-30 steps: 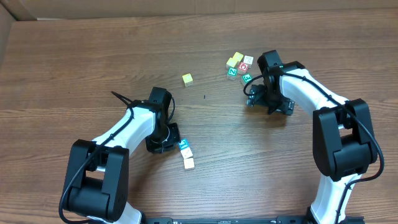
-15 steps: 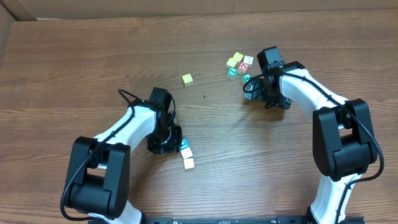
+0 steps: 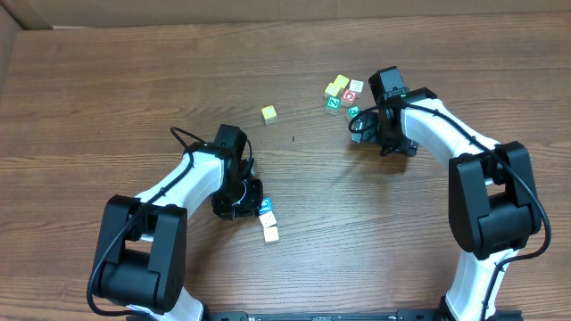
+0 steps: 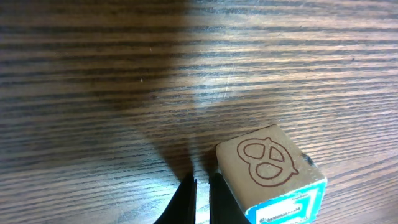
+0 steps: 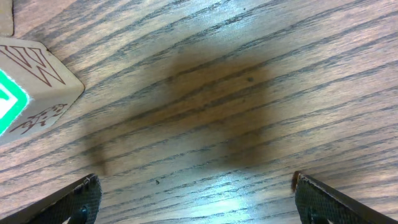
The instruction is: Flip 3 blocks
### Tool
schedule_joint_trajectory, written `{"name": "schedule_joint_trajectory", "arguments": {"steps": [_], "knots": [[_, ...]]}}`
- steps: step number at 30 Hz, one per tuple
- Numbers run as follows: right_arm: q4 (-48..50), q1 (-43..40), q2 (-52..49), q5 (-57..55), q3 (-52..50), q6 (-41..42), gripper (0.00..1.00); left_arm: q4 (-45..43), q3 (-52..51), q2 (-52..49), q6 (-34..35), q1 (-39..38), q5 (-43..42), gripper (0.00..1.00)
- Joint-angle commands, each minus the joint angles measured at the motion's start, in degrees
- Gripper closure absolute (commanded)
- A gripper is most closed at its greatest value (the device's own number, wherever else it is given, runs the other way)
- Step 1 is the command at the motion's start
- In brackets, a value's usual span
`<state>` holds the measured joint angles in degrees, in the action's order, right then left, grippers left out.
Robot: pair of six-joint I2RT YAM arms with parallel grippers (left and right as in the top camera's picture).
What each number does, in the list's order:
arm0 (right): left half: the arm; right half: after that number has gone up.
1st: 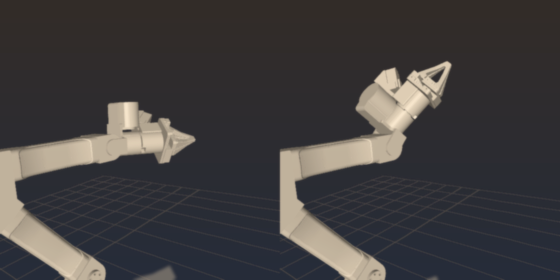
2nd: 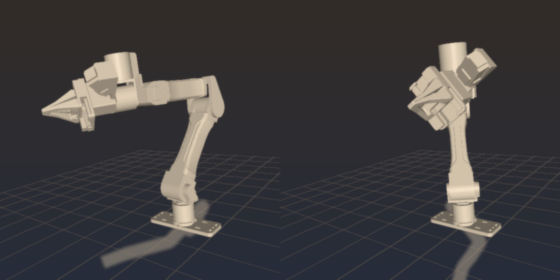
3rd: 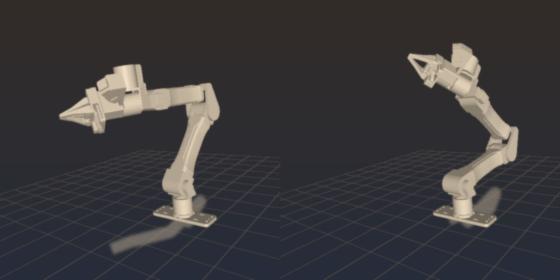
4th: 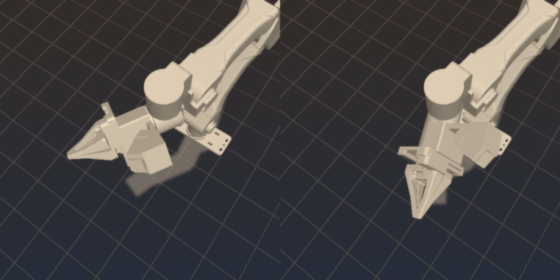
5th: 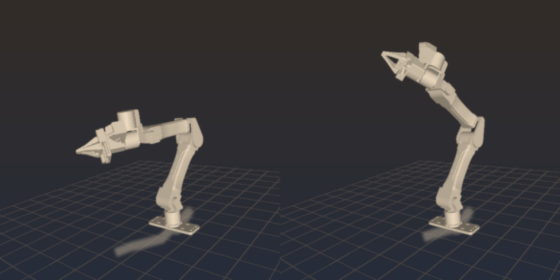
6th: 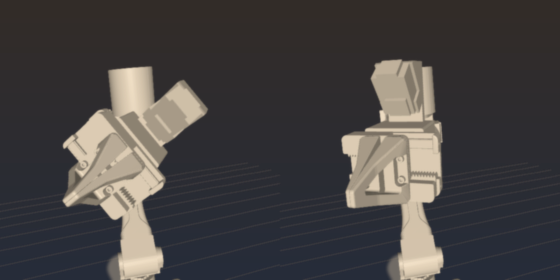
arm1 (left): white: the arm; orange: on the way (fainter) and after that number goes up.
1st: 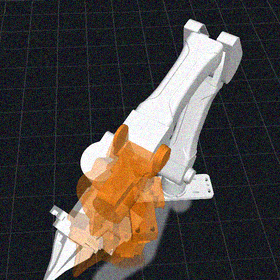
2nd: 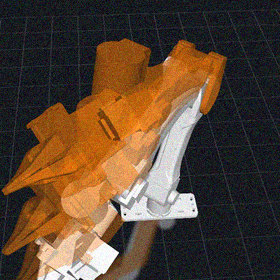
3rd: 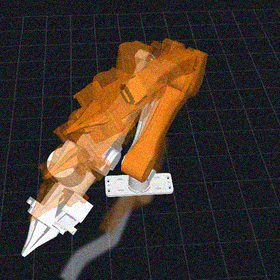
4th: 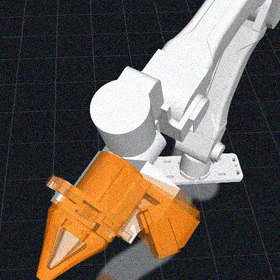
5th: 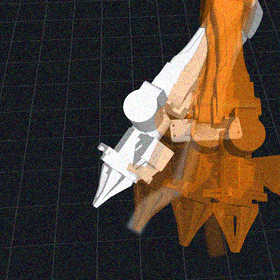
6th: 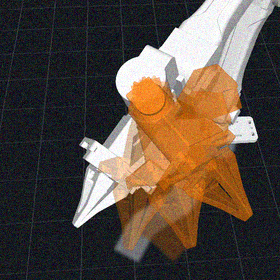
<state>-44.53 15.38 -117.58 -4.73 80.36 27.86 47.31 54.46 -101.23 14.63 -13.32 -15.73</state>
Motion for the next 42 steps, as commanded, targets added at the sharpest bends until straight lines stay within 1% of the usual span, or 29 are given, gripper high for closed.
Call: {"name": "schedule_joint_trajectory", "arguments": {"steps": [1,5,8,13,22,35,39,42], "knots": [[0.4,-0.3,0.6,-0.6,0.4,0.2,0.0,1.5,-0.5,-2.0,1.1,-0.2,0.4,0.96],[0.3,-0.3,0.6,-0.6,0.4,0.2,0.0,6.6,1.4,-2.0,1.2,-0.2,0.1,0.96],[0.4,-0.3,0.6,-0.6,0.4,0.2,0.0,8.4,2.0,-2.0,1.2,-0.2,-2.4,0.96],[0.4,-0.3,0.6,-0.6,0.4,0.2,0.0,7.2,2.0,-2.2,1.3,-0.2,-3.4,0.96],[0.4,-0.3,0.6,-0.6,0.4,0.2,0.0,3.6,2.0,-2.2,3.8,-0.2,-1.8,0.96],[0.4,-0.3,0.6,-0.6,0.4,0.2,0.0,1.1,2.0,-2.2,4.7,-0.2,-1.8,0.96],[0.4,-0.3,0.6,-0.6,0.4,0.2,0.0,1.8,2.1,-2.2,4.7,-0.1,-1.4,0.96],[0.3,-0.3,0.6,-0.6,0.4,0.2,0.0,5.1,4.1,-2.2,4.7,0.5,1.2,0.96]]}}
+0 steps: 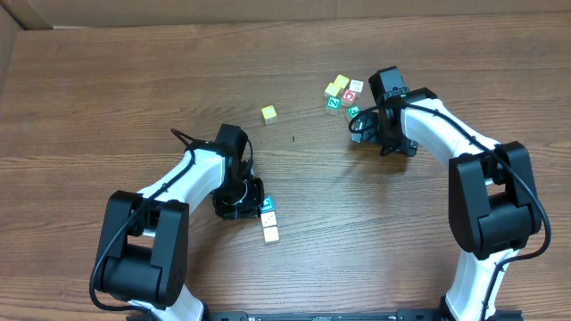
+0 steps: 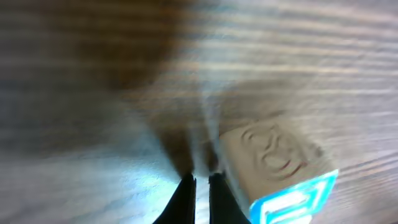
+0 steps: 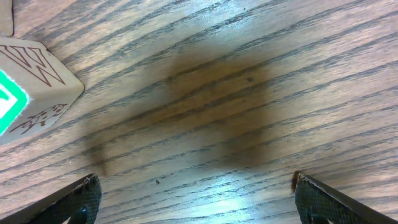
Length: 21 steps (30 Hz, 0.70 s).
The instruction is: Flip 3 blocks
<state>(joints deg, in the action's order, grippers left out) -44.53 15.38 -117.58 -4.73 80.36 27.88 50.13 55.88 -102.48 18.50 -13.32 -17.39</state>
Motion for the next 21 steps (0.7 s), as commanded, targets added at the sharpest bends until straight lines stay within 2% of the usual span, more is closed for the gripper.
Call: {"name": "schedule_joint_trajectory", "arguments": {"steps": [1,4,8,15,21], "knots": [[0.4,-0.3,0.6,-0.6,0.4,0.2,0.0,4.0,4.0,-1.0,0.8,0.7,4.2,0.96],[0.4,-0.3,0.6,-0.6,0.4,0.1,0.0,9.4,8.8,-1.0,0.8,1.1,8.3,0.96],[0.4,-0.3,0.6,-0.6,0.4,0.2,0.0,12.2,13.3,-1.0,0.8,0.7,8.6,0.96],[0.4,-0.3,0.6,-0.6,0.4,0.2,0.0,3.7,13.7,-1.0,1.6,-0.6,10.1,0.96],[0.3,-0.3,0.6,-0.6,0.4,0.2,0.0,1.6,13.7,-1.0,4.0,-2.5,9.6,0.96]]}}
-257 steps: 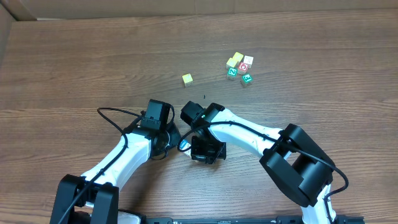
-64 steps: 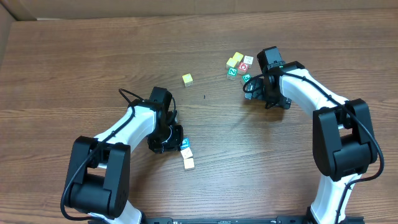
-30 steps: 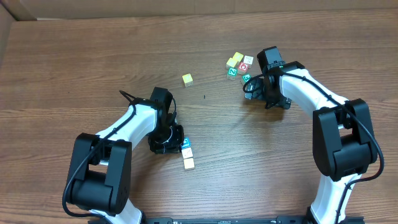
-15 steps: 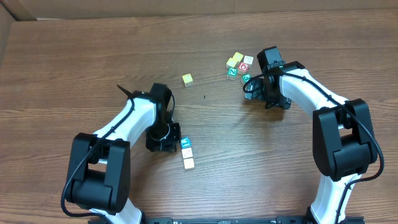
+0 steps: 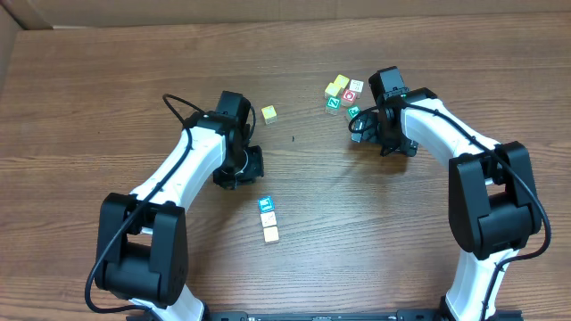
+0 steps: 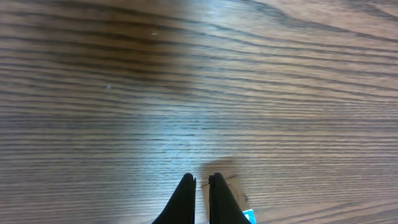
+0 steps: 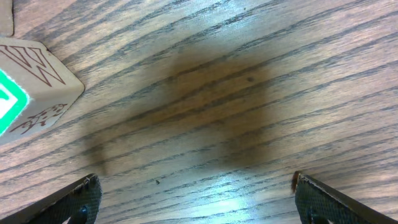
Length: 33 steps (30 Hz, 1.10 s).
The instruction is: Flip 3 blocks
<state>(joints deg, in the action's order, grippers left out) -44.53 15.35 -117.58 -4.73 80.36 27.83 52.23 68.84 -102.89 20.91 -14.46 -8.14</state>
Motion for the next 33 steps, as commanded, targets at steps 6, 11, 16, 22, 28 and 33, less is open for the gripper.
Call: {"name": "schedule_joint_trajectory", "arguments": {"steps": [6,11,16,22,28,33], "knots": [[0.4,-0.3,0.6,-0.6,0.4,0.2,0.0,-1.9,0.7,-1.0,2.2,-4.8,1.7,0.96],[0.4,-0.3,0.6,-0.6,0.4,0.2,0.0,-1.9,0.7,-2.3,4.8,-5.4,2.6,0.96],[0.3,-0.3,0.6,-0.6,0.4,0.2,0.0,-1.6,0.7,-5.0,6.3,-5.4,3.0,0.96],[0.4,-0.3,0.6,-0.6,0.4,0.2,0.0,-1.4,0.7,-6.1,6.3,-5.5,2.3,0.96],[0.4,-0.3,0.6,-0.6,0.4,0.2,0.0,-0.5,0.7,-6.1,4.3,-5.5,-2.0,0.96],[0.4,-0.3,0.6,-0.6,0.4,0.2,0.0,0.5,0.7,-6.1,3.5,-5.5,-2.0,0.96]]}}
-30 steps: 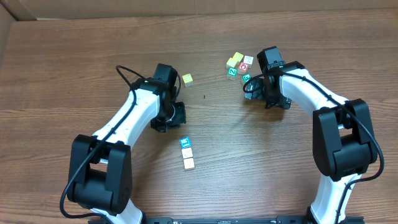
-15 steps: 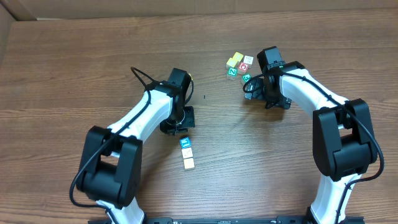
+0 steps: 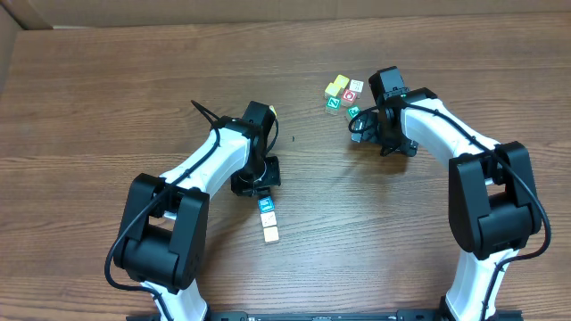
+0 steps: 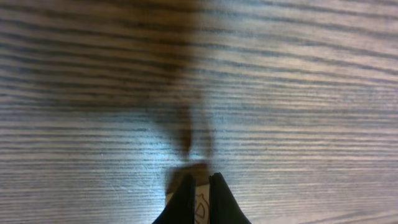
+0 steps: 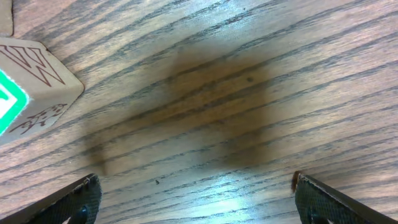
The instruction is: Flip 3 blocks
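My left gripper (image 3: 257,181) is shut, with nothing between its fingers. In the left wrist view its tips (image 4: 199,186) sit over the far edge of a tan block (image 4: 177,198) with a brown drawing. Overhead, that blue-sided block (image 3: 266,204) lies just below the gripper, and a tan block (image 3: 270,234) lies nearer me. My right gripper (image 3: 361,125) is open and low over bare wood (image 5: 196,199). A green-faced block (image 5: 28,93) lies to its left. Several more blocks form a cluster (image 3: 343,94) at the back right.
A small yellow block (image 3: 270,111) peeks out beside my left arm's wrist. A cardboard wall (image 3: 18,18) runs along the table's far and left edges. Bare wood stretches across the left and the front of the table.
My left gripper, still shut, has moved right and a little nearer. The pretzel block was at the right of its tips; now it is under them. The right arm is unchanged.
At first my left gripper stood shut just left of the blue-sided pretzel block, and it was still beside it at the following moment. Then it was farther back and left, away from the block. Now it is right above it. The right gripper stayed open throughout.
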### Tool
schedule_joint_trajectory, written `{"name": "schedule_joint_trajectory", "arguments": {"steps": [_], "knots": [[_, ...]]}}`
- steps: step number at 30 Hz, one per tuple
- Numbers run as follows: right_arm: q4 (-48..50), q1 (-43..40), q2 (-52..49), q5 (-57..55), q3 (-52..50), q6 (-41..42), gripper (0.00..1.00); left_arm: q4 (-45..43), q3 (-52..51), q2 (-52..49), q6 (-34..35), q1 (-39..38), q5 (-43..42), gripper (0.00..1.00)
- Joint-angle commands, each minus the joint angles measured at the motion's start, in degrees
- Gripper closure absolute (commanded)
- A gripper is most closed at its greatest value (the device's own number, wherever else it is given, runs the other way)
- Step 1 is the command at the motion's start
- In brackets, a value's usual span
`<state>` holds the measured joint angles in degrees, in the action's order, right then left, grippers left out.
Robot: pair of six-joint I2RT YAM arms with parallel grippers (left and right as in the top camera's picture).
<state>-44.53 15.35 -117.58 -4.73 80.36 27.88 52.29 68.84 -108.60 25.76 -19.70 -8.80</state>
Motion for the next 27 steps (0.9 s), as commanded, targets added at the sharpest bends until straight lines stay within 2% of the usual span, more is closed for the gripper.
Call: {"name": "schedule_joint_trajectory", "arguments": {"steps": [1,20,27], "knots": [[0.3,-0.3,0.6,-0.6,0.4,0.2,0.0,0.7,0.7,-0.4,-1.4,-0.2,-1.4,0.96],[0.3,-0.3,0.6,-0.6,0.4,0.2,0.0,2.2,1.3,-0.4,-1.3,0.0,-1.3,0.96],[0.4,-0.3,0.6,-0.6,0.4,0.1,0.0,7.4,11.1,-0.3,0.3,2.0,0.6,0.96]]}}
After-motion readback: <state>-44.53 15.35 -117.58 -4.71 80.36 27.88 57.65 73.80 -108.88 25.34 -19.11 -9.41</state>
